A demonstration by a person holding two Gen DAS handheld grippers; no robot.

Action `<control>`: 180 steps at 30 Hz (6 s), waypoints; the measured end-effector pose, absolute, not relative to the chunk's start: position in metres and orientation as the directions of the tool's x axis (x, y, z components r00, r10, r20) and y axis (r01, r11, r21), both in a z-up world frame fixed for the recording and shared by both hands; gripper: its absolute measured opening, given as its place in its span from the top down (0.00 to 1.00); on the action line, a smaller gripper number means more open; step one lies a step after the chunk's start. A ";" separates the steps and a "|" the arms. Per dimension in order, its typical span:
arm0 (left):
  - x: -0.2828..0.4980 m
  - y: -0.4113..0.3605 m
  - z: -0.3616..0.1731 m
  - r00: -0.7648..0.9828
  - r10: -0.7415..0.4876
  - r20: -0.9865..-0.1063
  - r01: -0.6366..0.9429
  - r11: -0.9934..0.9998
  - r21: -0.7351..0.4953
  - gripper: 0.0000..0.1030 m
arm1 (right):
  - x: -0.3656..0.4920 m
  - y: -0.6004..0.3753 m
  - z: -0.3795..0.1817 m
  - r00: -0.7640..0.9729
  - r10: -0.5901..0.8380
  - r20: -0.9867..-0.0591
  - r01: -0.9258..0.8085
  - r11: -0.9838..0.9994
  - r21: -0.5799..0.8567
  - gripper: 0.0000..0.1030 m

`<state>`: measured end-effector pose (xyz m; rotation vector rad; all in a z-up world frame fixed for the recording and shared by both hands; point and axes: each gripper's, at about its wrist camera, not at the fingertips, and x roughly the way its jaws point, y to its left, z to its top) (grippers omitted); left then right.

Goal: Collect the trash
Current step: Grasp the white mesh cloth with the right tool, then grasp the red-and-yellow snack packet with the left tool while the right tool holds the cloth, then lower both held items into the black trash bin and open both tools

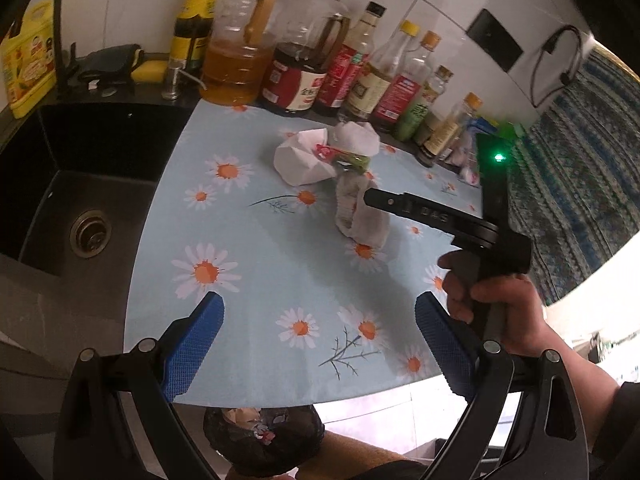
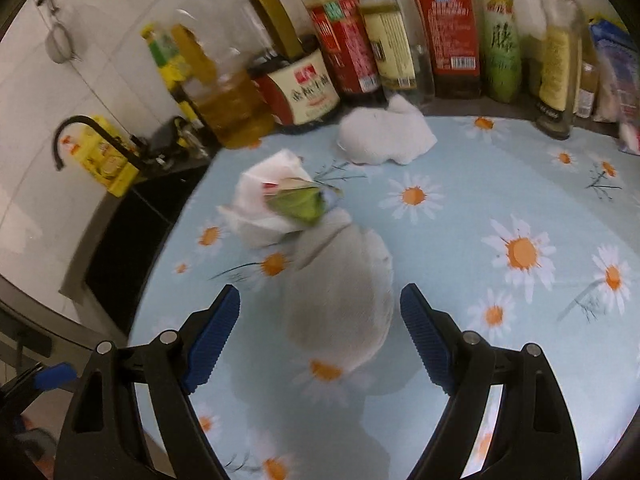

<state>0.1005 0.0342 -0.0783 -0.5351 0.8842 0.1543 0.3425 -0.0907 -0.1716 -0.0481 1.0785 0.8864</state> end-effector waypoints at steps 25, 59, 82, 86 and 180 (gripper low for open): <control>0.143 0.021 -0.070 0.625 -0.077 -0.777 -0.326 0.878 -0.349 0.09 | 0.334 -0.123 -0.168 0.115 0.626 -0.772 -0.670 0.622 0.405 0.77; 0.330 -0.006 -0.152 0.429 -0.050 -0.902 -0.277 0.943 -0.184 0.10 | 0.328 -0.276 -0.138 0.203 0.716 -0.668 -0.528 0.654 0.542 0.76; 0.362 -0.008 -0.180 0.354 0.053 -0.934 -0.318 0.946 -0.066 0.33 | 0.344 -0.277 -0.146 0.162 0.727 -0.667 -0.528 0.635 0.564 0.76; 0.364 -0.010 -0.181 0.356 0.072 -0.932 -0.304 0.952 -0.043 0.44 | 0.344 -0.275 -0.147 0.160 0.724 -0.671 -0.526 0.637 0.563 0.76; 0.017 -0.020 -0.369 0.093 -0.258 -0.962 -0.237 0.932 -0.273 0.49 | 0.094 -0.184 -0.393 -0.121 0.404 -0.906 -0.457 0.788 0.413 0.70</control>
